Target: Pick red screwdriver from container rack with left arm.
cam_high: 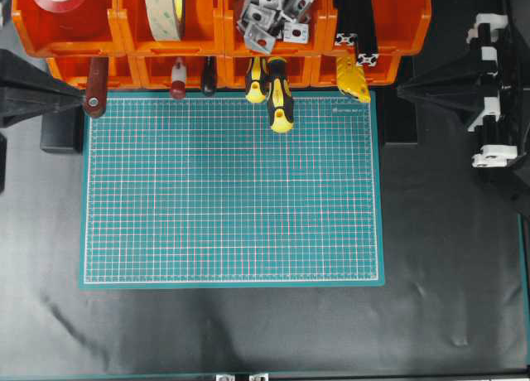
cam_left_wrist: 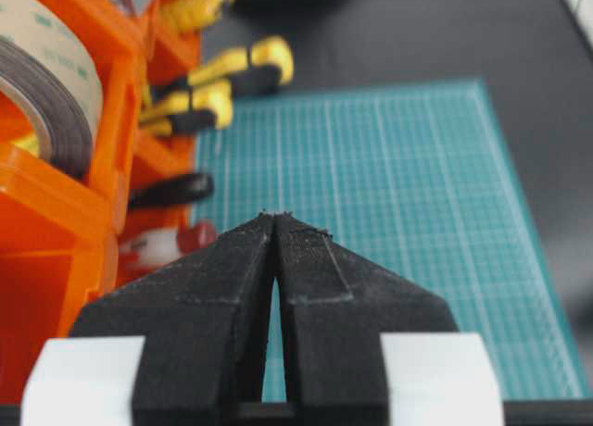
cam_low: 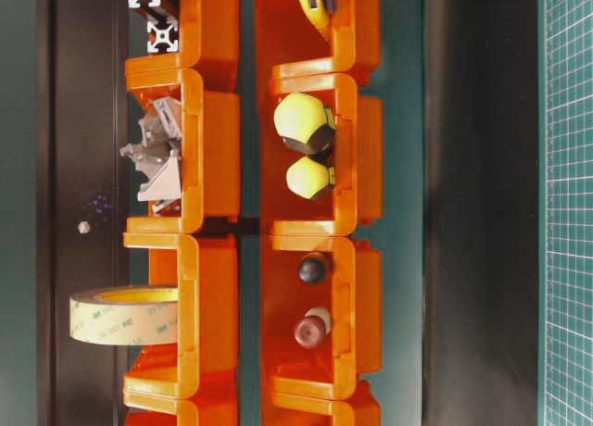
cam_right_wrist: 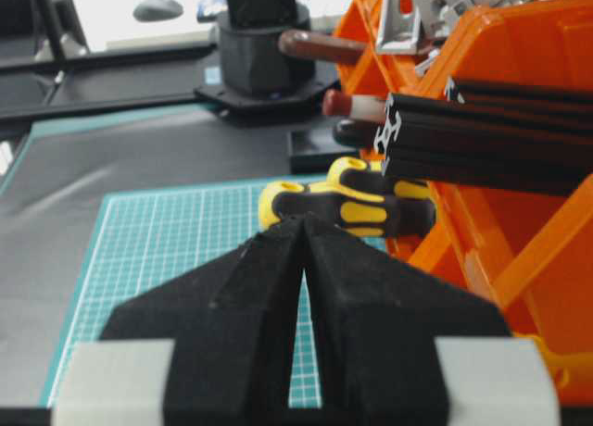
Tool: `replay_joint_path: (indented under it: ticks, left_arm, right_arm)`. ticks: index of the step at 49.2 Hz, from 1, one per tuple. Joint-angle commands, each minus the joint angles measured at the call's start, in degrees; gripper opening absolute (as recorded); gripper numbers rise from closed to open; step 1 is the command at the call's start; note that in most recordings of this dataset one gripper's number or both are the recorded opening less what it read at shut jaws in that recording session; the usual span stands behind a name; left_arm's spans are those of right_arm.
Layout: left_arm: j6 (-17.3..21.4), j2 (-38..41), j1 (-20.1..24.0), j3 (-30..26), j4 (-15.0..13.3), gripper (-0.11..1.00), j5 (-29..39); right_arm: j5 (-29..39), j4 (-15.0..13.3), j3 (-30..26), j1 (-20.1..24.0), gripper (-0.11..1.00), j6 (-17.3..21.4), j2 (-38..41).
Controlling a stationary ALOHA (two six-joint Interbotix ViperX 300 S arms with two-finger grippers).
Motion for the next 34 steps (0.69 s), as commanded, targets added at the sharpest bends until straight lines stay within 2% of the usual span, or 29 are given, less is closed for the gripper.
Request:
replay_joint_path:
  ticks: [1, 8, 14, 20, 24, 26, 29, 34]
  left_arm:
    - [2.7, 2.5, 0.1, -4.2, 0.4, 0.00, 5.4]
    - [6.0, 6.2, -0.5, -5.9, 1.0, 0.00, 8.8]
    - [6.3, 8.8, -2.8, -9.2, 2.8, 0.00, 11.5]
    - [5.9, 10.3, -7.7, -15.6, 6.9, 0.00, 21.7]
    - [4.0, 12.4, -11.5, -19.8, 12.1, 0.00, 29.1]
    - [1.1, 13.8, -13.7, -21.8, 16.1, 0.00, 32.9]
    - [-3.9, 15.7, -16.3, -23.6, 22.0, 0.00, 36.6]
    - [-14.4, 19.8, -22.3, -25.2, 34.3, 0.00, 42.9]
  right_arm:
    - [-0.9, 0.1, -1.6, -0.1, 0.00, 0.1, 0.4]
    - [-0.9, 0.1, -1.7, -0.1, 0.00, 0.1, 0.4]
    - [-0.9, 0.2, -1.7, -0.1, 0.00, 0.1, 0.2]
    - [-0.9, 0.2, -1.8, 0.0, 0.00, 0.1, 0.0]
    - [-0.9, 0.2, -1.8, 0.0, 0.00, 0.1, 0.0]
    - [-0.9, 0.2, -1.8, -0.1, 0.00, 0.1, -0.1]
    - [-0.9, 0.2, -1.8, 0.0, 0.00, 0.1, -0.1]
    - [-0.9, 0.2, -1.8, 0.0, 0.00, 0.0, -0.1]
